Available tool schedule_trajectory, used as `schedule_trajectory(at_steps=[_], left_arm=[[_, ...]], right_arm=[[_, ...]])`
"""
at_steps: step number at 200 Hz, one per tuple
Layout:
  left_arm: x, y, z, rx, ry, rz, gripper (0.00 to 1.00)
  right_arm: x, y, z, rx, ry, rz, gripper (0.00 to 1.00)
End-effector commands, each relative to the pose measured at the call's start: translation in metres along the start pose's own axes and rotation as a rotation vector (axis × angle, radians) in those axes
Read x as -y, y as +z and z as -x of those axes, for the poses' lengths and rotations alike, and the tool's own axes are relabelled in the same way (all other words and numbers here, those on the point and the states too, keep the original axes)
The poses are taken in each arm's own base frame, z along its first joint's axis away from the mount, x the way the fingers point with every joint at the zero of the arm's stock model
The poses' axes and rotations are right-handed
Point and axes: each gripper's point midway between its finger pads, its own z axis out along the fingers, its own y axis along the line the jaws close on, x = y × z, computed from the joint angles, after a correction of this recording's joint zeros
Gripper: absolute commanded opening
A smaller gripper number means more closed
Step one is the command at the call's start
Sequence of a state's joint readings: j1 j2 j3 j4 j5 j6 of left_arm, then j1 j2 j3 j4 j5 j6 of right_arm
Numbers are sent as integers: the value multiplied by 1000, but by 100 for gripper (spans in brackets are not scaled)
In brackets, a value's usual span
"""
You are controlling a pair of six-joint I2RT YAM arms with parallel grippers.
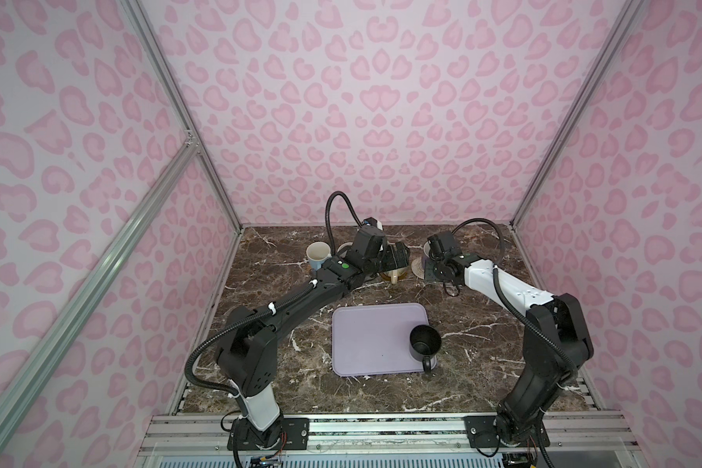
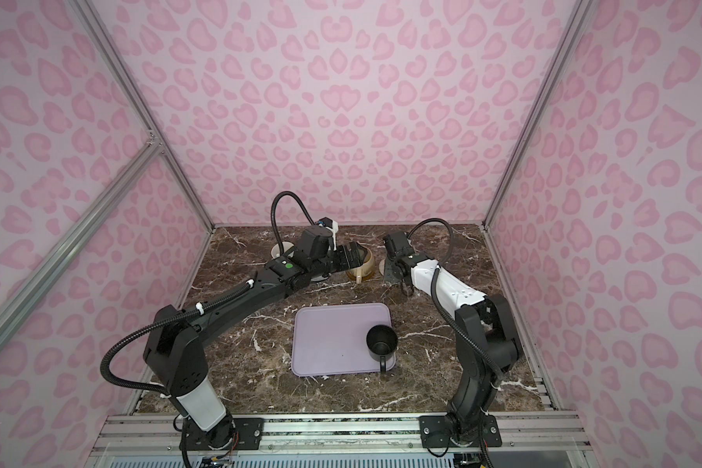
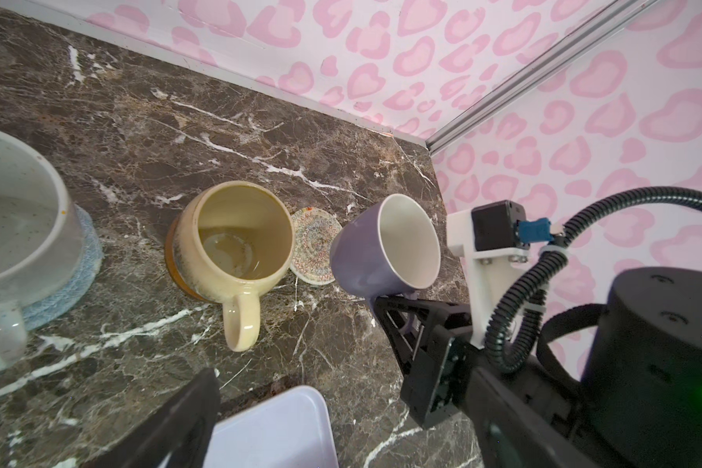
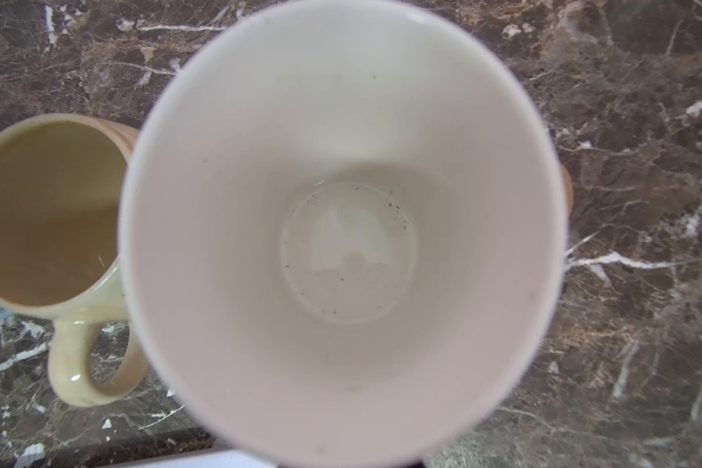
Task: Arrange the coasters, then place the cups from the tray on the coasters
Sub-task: 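Carry the lavender mug with the right gripper to the woven multicolour coaster, then set the lavender mug on the woven coaster, open and raise the right gripper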
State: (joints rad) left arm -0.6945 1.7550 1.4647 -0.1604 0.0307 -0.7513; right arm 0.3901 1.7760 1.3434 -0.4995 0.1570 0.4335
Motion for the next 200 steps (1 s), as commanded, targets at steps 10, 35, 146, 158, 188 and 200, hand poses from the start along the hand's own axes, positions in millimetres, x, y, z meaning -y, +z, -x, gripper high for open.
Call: schedule_trajectory(at_steps=[10, 35, 146, 158, 188, 200], left_arm=[[0, 8, 11, 35, 15, 10, 97], [0, 17, 7, 12, 0, -16, 97], [0, 22, 3, 5, -2, -27, 97], [-1, 22, 3, 4, -4, -29, 97], [-1, 22, 2, 0, -7, -32, 97], [-2, 22, 2, -2, -8, -32, 97]], right_arm=[[-5, 16, 11, 21, -14, -9, 0], [-6, 26, 9, 9, -27, -26, 0], [-9, 54, 20, 4, -45, -64, 0], [-8, 57, 17, -4, -48, -68, 0], [-6, 60, 13, -21, -47, -67, 0], [-7, 62, 10, -27, -46, -62, 0]])
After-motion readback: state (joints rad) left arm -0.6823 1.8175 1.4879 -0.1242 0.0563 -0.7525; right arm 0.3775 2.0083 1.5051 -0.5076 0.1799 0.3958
